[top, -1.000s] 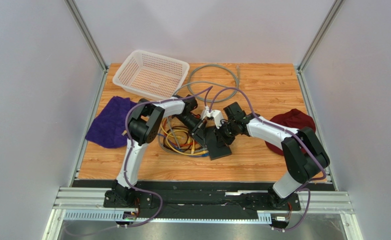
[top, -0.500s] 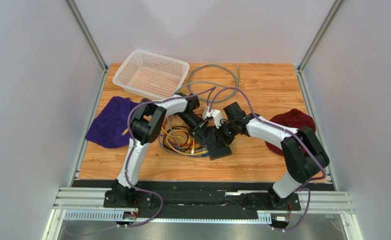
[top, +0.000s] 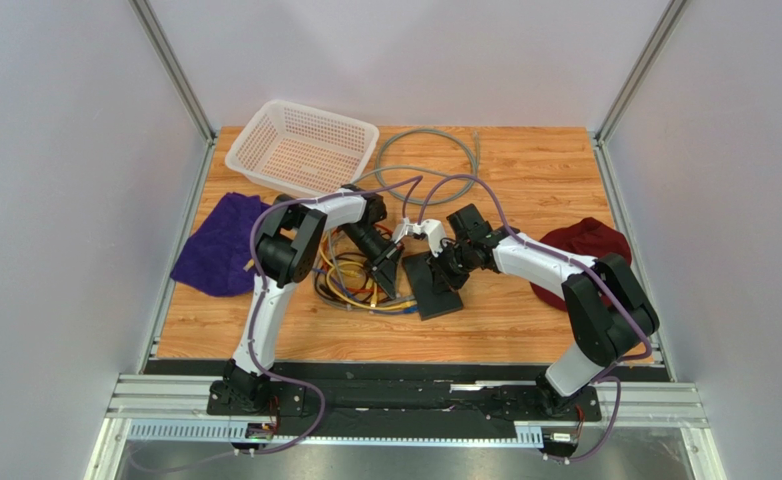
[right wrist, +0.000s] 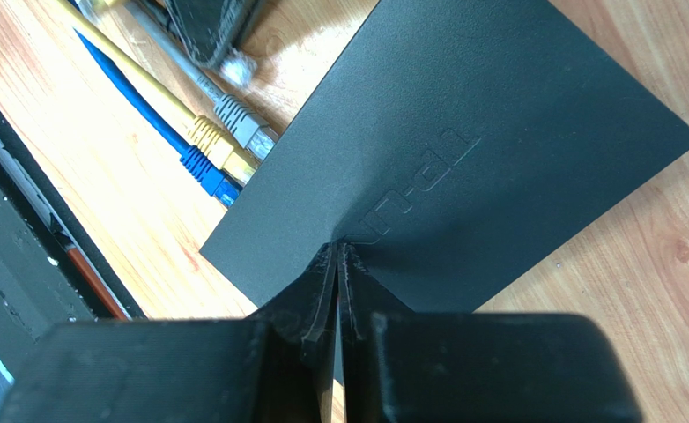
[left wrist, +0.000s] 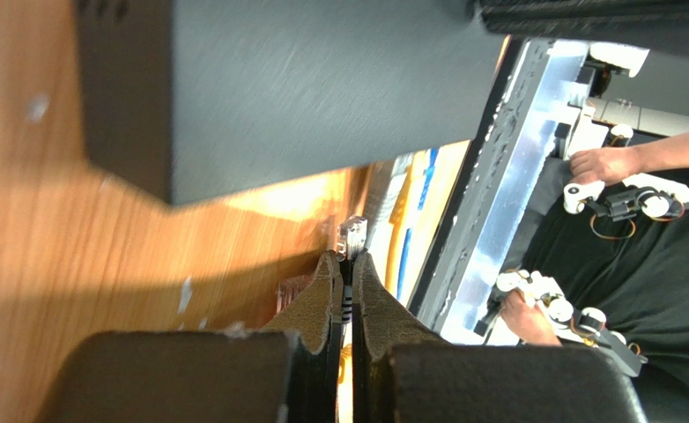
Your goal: Pull the plug from the switch port
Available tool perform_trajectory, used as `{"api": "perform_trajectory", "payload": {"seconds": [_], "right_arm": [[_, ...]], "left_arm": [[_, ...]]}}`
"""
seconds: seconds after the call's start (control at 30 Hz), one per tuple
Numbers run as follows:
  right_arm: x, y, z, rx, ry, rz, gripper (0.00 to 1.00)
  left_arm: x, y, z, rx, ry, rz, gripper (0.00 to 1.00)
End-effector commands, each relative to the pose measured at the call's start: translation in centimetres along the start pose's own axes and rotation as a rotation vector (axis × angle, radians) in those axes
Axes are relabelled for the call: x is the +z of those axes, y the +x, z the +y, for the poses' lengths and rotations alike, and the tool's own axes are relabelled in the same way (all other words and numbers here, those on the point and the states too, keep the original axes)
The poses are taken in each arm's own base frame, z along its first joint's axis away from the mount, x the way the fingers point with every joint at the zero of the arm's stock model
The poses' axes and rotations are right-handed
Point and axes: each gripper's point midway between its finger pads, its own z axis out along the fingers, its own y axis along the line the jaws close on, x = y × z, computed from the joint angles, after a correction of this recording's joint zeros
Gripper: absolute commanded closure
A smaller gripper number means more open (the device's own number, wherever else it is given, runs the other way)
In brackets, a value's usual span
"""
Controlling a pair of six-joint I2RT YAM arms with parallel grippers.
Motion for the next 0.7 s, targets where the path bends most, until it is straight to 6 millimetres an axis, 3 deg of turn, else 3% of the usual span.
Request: {"api": "perform_trajectory", "payload": {"seconds": [0.0,0.43,0.53,0.67], "right_arm": [[0.2,-0.1,-0.8,-0.005,0.024,0.003,0.93],[-0.5,0.7,-0.5,-0.008,0.048,-0.007,0.94],[-0.7,0.8,-0.6,-0.011,0.056,-0.011,0.94],[-0.8,1.0,-0.5,-0.016,0.059,-0.013,0.94]], "left_arm": [[-2.8,-0.2,2.3,0.115,-0.183,0.019,1.00],[-11.4,-4.6,8.6,0.259,-0.722,0.034,1.00],[-12.0,-5.6,7.9,0.259,-0.731,-0.022,1.00],[-11.9,-6.2,5.1,0.248,-0.664,-0.099,0.87]]}}
